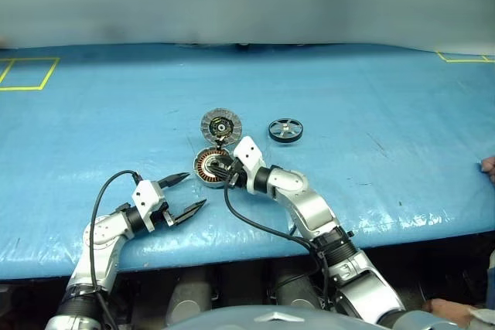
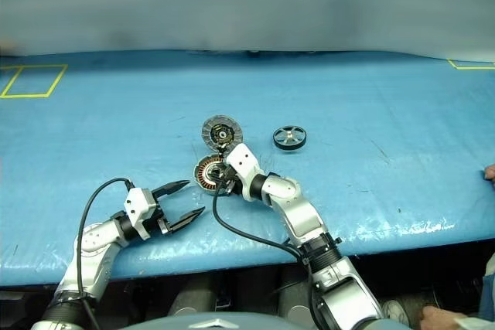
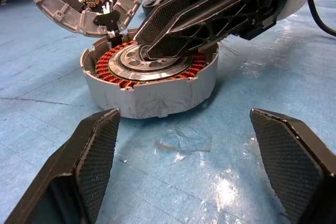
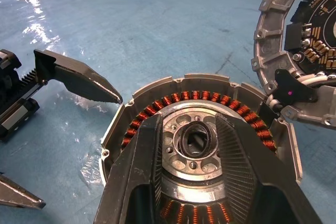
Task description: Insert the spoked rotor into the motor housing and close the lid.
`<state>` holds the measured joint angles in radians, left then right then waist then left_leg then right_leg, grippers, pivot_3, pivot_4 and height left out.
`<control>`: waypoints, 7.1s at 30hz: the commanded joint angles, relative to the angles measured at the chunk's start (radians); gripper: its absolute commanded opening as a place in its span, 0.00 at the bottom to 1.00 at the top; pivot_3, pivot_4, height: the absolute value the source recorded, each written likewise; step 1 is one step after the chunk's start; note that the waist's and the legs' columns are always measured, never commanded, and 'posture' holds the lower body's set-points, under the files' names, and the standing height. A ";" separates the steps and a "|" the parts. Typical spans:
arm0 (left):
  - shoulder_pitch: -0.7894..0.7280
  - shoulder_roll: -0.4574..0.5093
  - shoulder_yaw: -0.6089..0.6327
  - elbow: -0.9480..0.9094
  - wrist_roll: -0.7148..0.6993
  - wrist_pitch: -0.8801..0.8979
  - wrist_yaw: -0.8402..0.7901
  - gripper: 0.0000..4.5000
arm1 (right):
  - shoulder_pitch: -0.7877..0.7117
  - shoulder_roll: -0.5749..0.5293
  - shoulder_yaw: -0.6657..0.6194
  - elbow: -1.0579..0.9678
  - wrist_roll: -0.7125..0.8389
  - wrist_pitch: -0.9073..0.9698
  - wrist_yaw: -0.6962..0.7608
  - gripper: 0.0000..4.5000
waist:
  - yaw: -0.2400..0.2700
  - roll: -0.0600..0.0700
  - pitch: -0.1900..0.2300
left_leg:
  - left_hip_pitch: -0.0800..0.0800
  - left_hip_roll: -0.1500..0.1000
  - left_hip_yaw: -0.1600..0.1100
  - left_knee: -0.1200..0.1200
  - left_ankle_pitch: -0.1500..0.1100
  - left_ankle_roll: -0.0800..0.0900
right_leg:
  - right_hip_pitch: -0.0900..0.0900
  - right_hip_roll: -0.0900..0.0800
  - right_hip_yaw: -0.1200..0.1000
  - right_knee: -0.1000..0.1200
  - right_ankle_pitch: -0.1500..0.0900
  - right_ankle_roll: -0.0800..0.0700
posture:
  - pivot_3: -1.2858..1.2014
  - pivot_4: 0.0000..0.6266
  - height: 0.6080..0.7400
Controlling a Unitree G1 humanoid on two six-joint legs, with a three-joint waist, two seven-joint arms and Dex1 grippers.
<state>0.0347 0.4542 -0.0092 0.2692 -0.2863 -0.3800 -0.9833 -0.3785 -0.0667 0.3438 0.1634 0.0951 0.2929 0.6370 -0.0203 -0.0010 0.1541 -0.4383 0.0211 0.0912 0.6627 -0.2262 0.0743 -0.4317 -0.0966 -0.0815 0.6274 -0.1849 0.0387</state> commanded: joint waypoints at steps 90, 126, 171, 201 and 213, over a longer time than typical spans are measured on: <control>0.057 -0.005 0.014 0.031 0.000 -0.044 0.047 0.94 | -0.060 -0.046 0.162 0.049 -0.257 0.052 -0.076 0.01 | -0.005 0.003 -0.006 | 0.007 0.003 0.000 -0.006 0.000 -0.004 | 0.002 -0.001 -0.003 0.000 -0.005 -0.001 | 0.52 0.24 1.00; 0.105 -0.011 0.088 -0.066 -0.085 0.026 0.037 0.94 | -0.022 -0.347 -0.263 -0.169 -0.084 0.125 -0.141 0.34 | 0.007 0.003 -0.004 | 0.001 0.006 -0.001 -0.006 -0.001 -0.006 | -0.001 0.001 -0.009 -0.001 -0.007 -0.004 | 0.52 0.24 1.00; 0.125 -0.014 0.077 -0.097 -0.053 0.052 0.073 0.94 | -0.029 -0.332 -0.288 -0.137 -0.036 0.125 -0.135 0.34 | 0.008 0.004 -0.003 | 0.000 0.006 -0.002 -0.003 0.001 -0.002 | 0.000 0.002 -0.010 0.000 -0.007 -0.004 | 0.52 0.24 1.00; 0.124 -0.018 0.072 -0.082 -0.044 0.064 0.055 0.94 | 0.087 -0.566 -0.044 -0.457 -0.058 0.103 0.207 0.34 | 0.011 0.003 -0.003 | 0.000 0.006 -0.003 0.000 -0.001 -0.003 | 0.001 0.000 -0.012 0.000 -0.007 -0.003 | 0.52 0.24 1.00; 0.147 -0.023 0.075 -0.083 -0.041 0.052 0.065 0.94 | 0.060 -0.551 0.002 -0.341 -0.140 0.077 0.204 0.34 | 0.011 0.003 -0.003 | 0.000 0.006 -0.003 0.000 -0.001 -0.002 | 0.001 0.000 -0.012 -0.001 -0.007 -0.003 | 0.52 0.24 1.00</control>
<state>0.1655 0.4351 0.0698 0.1946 -0.3316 -0.3220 -0.9163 -0.2989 -0.6216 0.3480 -0.1703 -0.0354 0.3840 0.8436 -0.0095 0.0023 0.1507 -0.4382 0.0267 0.0879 0.6623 -0.2269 0.0721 -0.4304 -0.0962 -0.0934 0.6270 -0.1916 0.0355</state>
